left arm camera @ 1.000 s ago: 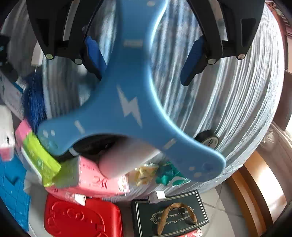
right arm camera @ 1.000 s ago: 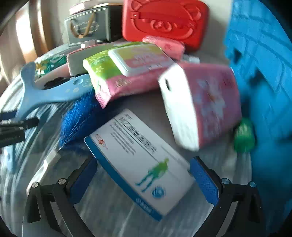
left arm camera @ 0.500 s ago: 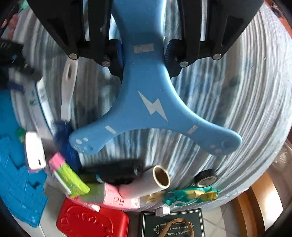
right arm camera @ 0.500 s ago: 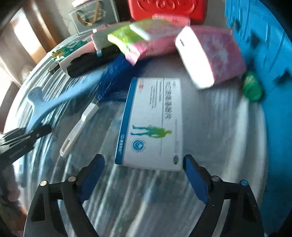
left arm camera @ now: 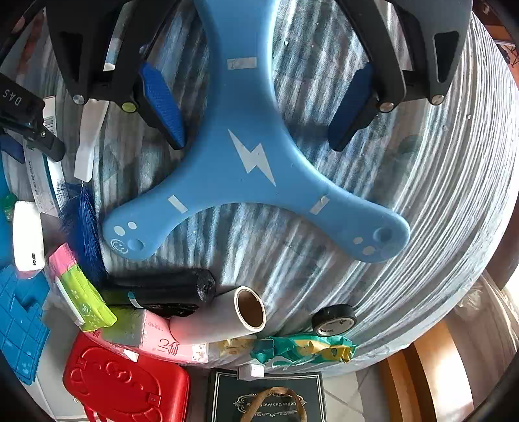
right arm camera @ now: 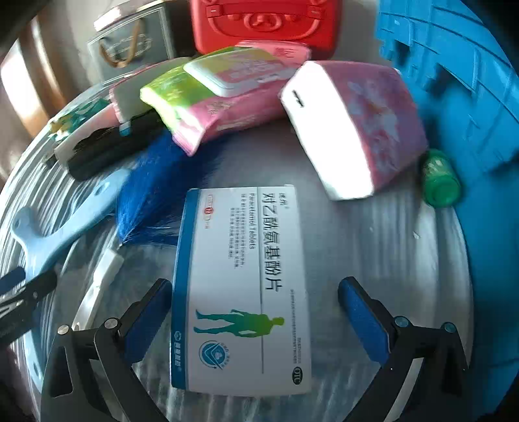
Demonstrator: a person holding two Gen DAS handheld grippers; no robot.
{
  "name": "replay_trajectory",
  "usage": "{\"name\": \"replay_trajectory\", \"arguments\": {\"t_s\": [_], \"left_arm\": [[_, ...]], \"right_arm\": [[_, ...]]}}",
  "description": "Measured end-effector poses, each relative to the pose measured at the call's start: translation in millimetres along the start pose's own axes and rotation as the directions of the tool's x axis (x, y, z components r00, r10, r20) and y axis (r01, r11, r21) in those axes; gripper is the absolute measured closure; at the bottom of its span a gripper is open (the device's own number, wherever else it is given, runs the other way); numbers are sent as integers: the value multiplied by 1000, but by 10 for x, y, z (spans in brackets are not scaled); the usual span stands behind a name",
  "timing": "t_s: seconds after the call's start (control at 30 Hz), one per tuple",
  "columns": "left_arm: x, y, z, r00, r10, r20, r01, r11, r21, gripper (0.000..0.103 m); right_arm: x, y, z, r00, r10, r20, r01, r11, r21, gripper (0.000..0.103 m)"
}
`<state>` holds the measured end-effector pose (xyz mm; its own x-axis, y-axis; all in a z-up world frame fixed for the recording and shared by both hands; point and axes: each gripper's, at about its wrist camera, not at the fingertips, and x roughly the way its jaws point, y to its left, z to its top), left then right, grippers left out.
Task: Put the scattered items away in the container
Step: 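Grasp the blue boomerang with the left tool while the right tool grasps the paracetamol box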
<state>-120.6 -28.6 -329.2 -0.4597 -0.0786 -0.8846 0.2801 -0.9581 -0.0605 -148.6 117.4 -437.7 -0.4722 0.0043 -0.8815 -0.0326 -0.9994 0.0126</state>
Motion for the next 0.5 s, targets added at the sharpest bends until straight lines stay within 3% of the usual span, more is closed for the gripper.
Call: {"name": "replay_trajectory", "arguments": {"t_s": [0.03,0.07,0.13,0.2,0.3,0.37,0.5], "left_arm": [[-19,-11,4,1000,1,7,-1,1000,-6,35],[-26,-19,15,1000,4,7,-4,1000,-12,41],[-22,-27,26,1000,11,7,-11,999,-30,41],[-4,-47,53,1000,22,16,-22,999,-46,41],[29,-66,105,999,30,18,-29,998,-62,41],[13,-64,109,1000,10,8,-10,998,-63,44],[-227,-18,57,998,-23,56,28,995,-92,46]], "right_arm": [[0,10,-22,1000,7,-8,-7,1000,2,0],[-14,7,-43,1000,4,-15,-4,1000,14,3],[-133,-76,-96,1000,3,-7,-3,1000,17,17],[-187,-44,-101,1000,3,30,-4,1000,11,17],[-59,95,-79,1000,16,8,-16,1000,-8,18],[-68,93,-90,999,-9,31,10,1000,-27,30],[-276,-13,-202,998,6,59,-6,1000,-1,31]]}}
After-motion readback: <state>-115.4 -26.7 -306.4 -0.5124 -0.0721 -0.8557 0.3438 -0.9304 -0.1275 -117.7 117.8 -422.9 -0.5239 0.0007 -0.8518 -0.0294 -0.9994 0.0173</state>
